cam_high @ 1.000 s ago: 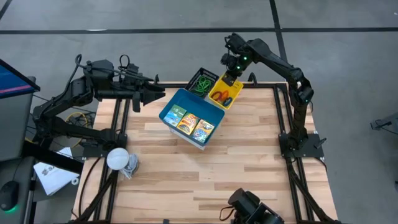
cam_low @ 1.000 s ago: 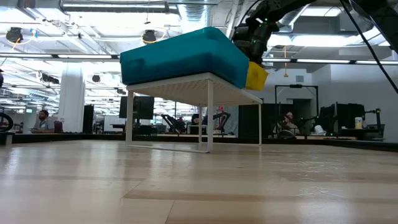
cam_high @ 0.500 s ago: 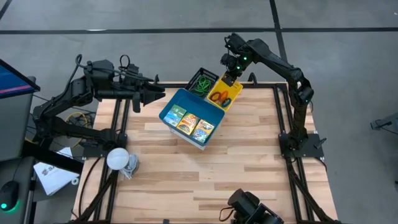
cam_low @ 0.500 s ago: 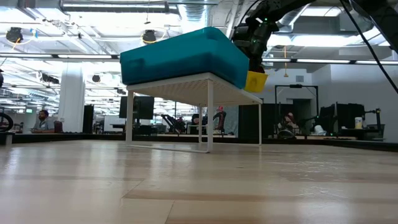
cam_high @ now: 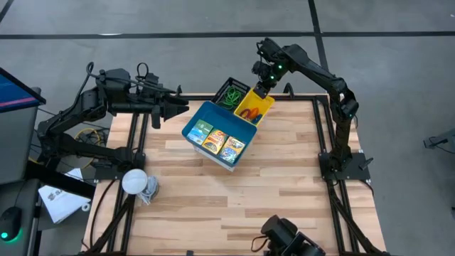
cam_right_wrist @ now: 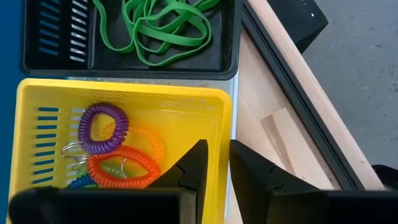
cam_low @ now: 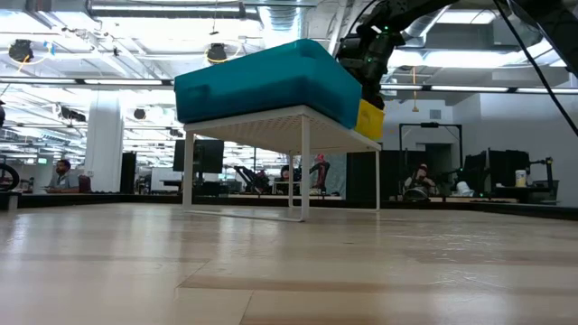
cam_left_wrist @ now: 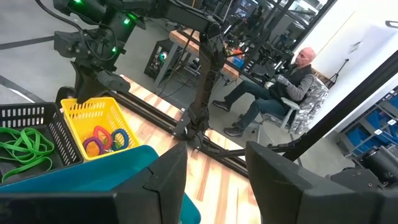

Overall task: Pick & Place Office Desk Supplies
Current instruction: Put the yellow bin with spring keychains on the shelf, then return to Home Position

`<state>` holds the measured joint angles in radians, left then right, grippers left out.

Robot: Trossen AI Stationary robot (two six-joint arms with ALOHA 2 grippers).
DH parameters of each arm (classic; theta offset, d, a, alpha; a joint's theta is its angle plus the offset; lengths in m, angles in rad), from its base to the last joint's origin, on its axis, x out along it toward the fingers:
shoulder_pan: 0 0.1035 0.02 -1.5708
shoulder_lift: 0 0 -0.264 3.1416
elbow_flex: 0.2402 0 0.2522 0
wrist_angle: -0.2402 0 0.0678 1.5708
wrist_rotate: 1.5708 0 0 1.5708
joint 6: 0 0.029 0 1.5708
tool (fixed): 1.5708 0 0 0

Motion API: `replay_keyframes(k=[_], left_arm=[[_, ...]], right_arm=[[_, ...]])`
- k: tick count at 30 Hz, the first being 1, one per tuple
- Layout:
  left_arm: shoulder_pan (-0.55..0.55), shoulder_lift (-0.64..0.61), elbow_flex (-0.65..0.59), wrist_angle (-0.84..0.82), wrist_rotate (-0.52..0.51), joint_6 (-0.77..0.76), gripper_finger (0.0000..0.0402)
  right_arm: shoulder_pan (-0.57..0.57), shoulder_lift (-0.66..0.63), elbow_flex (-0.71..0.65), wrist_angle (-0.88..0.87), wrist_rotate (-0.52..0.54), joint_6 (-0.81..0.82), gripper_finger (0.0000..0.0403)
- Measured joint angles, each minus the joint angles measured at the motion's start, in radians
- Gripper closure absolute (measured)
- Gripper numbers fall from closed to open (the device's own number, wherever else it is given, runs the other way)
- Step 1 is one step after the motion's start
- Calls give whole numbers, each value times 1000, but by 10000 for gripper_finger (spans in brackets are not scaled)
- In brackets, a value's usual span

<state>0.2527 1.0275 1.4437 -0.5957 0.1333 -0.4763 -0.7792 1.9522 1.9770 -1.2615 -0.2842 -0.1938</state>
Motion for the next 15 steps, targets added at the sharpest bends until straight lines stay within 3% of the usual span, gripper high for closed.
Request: replay_keyframes(k=[15], left_arm=[[0, 0, 0, -9, 0, 0, 243]], right_arm=[[-17, -5, 0, 44, 74, 6, 339]])
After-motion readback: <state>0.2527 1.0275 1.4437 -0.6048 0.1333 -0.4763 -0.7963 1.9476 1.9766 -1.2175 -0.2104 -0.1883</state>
